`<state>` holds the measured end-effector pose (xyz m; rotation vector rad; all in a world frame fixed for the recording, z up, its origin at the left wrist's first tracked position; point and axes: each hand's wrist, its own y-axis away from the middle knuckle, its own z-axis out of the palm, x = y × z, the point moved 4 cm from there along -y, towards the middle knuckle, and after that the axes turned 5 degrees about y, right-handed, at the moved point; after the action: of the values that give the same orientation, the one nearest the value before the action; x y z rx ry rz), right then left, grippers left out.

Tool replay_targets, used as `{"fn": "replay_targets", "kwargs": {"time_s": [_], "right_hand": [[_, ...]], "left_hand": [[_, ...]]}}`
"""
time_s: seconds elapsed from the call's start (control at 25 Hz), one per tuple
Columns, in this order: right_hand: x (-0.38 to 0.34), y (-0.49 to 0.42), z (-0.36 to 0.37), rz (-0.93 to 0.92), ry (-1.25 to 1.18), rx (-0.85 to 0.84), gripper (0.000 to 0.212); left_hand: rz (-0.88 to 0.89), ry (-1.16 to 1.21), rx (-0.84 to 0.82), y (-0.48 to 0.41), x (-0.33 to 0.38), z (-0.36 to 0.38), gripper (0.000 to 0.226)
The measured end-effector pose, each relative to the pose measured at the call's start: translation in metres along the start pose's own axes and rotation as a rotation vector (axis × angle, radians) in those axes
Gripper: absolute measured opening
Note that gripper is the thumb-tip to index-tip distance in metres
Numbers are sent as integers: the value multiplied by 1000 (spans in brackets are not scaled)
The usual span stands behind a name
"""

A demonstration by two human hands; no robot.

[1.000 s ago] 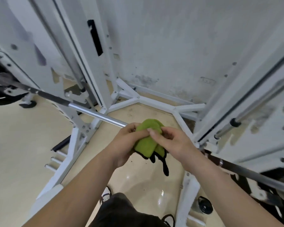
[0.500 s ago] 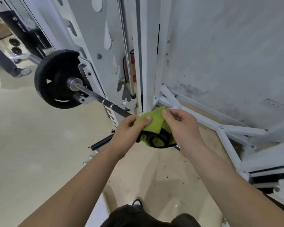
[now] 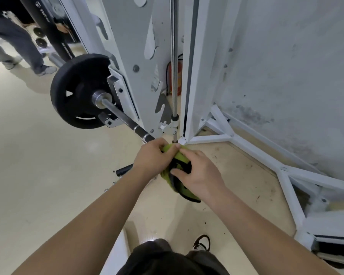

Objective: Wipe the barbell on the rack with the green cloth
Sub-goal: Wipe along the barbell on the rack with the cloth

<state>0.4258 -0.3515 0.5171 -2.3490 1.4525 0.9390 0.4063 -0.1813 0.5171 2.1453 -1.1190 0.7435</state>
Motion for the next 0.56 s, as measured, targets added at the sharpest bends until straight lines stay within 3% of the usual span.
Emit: {"fn": "replay_targets", "kwargs": {"time_s": [0.08,0.16,0.24,0.44,0.56], "right_hand": [[4,-13,2,30,12,-28,75],[5,-20,7,81,54,-89,89],[2,-23,15,133,102,-108,91],[16,-27,7,272,-27,-52,41],[15,-19,6,331,-44,-56,42]], "left_hand": [[101,-141,-20,-8,1,-8,57],[199,-160,57,-12,-5,-18,41],[287,-167,103,-17,-12,-27,27],[627,-452,-55,-48,-30,-35,24],[806,-515,-128,-63,-42,-46,31]]}}
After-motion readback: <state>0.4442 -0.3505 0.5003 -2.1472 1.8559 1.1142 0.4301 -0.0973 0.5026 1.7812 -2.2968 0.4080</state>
